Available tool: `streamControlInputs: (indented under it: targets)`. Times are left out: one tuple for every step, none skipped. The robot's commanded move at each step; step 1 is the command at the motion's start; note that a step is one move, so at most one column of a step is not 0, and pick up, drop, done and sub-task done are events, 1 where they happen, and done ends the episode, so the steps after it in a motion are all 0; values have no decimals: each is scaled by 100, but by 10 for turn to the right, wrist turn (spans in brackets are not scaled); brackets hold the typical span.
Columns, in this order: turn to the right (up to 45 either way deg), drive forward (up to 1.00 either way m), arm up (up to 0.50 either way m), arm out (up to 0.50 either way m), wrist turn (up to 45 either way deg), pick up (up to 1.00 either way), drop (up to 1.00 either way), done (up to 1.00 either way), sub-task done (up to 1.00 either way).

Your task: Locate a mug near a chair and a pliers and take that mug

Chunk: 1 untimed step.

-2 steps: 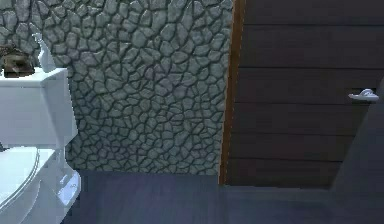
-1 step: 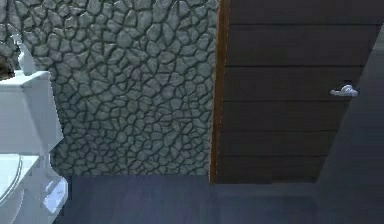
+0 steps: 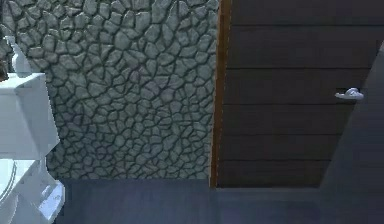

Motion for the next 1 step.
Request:
streamControlInputs:
  targets:
    - [-450, 0, 0, 0, 0, 0, 0, 0, 0]
